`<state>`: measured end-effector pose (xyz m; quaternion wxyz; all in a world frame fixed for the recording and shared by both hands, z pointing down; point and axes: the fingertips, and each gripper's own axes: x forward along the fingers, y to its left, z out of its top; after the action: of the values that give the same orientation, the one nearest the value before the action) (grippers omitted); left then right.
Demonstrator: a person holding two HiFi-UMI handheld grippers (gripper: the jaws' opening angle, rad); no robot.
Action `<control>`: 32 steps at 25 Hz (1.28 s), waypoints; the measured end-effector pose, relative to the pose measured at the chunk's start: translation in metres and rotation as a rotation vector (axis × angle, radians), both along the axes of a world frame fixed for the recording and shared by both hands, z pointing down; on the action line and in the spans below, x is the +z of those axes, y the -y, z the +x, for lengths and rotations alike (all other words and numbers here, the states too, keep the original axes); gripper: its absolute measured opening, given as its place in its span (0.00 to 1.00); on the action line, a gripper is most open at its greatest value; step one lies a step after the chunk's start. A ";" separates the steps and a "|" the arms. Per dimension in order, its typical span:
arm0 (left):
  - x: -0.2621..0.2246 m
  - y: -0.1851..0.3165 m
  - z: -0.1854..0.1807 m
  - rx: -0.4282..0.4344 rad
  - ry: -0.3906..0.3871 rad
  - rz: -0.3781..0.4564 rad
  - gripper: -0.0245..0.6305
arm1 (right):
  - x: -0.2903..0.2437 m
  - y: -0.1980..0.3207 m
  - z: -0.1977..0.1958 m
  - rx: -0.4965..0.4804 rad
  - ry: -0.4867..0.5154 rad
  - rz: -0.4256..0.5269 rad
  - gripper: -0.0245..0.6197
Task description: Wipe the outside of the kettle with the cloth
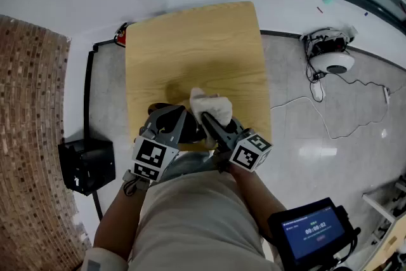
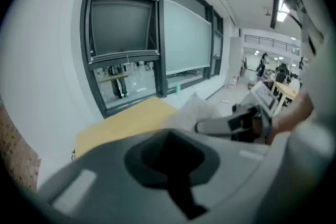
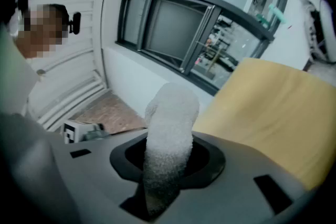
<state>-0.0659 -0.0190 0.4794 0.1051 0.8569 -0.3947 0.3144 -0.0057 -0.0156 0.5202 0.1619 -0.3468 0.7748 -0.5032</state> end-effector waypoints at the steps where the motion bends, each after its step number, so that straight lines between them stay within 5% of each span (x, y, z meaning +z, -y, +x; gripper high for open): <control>1: 0.000 0.000 0.000 -0.002 0.002 0.007 0.03 | 0.044 0.002 0.010 0.036 0.055 -0.138 0.24; 3: 0.000 0.001 0.001 -0.003 0.006 0.018 0.03 | 0.088 0.000 0.021 0.076 0.148 -0.286 0.24; 7: 0.001 0.002 0.001 -0.009 0.010 0.011 0.03 | -0.011 -0.023 0.004 -0.058 0.061 0.135 0.24; 8: 0.000 0.002 0.001 -0.011 0.013 0.011 0.03 | 0.004 -0.025 0.005 -0.047 0.047 0.081 0.24; 11: 0.000 0.001 0.000 -0.013 0.020 0.011 0.03 | 0.096 -0.028 0.024 0.026 0.067 -0.331 0.24; 12: 0.002 0.002 0.001 -0.012 0.012 -0.006 0.03 | 0.101 -0.032 0.026 -0.005 0.016 -0.353 0.24; 15: 0.003 0.009 -0.006 -0.081 -0.120 -0.128 0.03 | 0.071 -0.070 0.016 -0.352 -0.147 -0.284 0.24; 18: -0.025 0.033 -0.032 -0.203 -0.322 -0.156 0.03 | 0.051 -0.141 0.005 -0.820 -0.111 -0.282 0.24; 19: -0.031 0.044 -0.041 -0.196 -0.291 -0.124 0.03 | 0.044 -0.155 0.000 -0.911 -0.101 -0.249 0.24; 21: -0.021 0.054 -0.053 -0.083 -0.109 -0.109 0.03 | 0.029 -0.162 -0.020 -1.007 -0.082 -0.178 0.24; 23: 0.008 0.045 -0.058 0.033 -0.011 -0.228 0.03 | 0.025 -0.150 -0.046 -0.995 -0.057 -0.173 0.24; 24: 0.020 0.037 -0.059 0.048 -0.041 -0.308 0.03 | 0.030 -0.141 -0.054 -0.944 -0.051 -0.192 0.24; 27: 0.029 0.023 -0.070 -0.067 -0.235 -0.421 0.02 | 0.043 -0.116 -0.056 -0.746 -0.022 -0.241 0.24; 32: 0.022 0.001 -0.090 -0.250 -0.409 -0.470 0.02 | 0.049 -0.067 -0.024 -0.492 0.030 -0.265 0.24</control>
<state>-0.1556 -0.0201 0.5017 0.4148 0.7994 -0.3843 0.2029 -0.0299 0.0514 0.5693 -0.0008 -0.1589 0.7607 -0.6294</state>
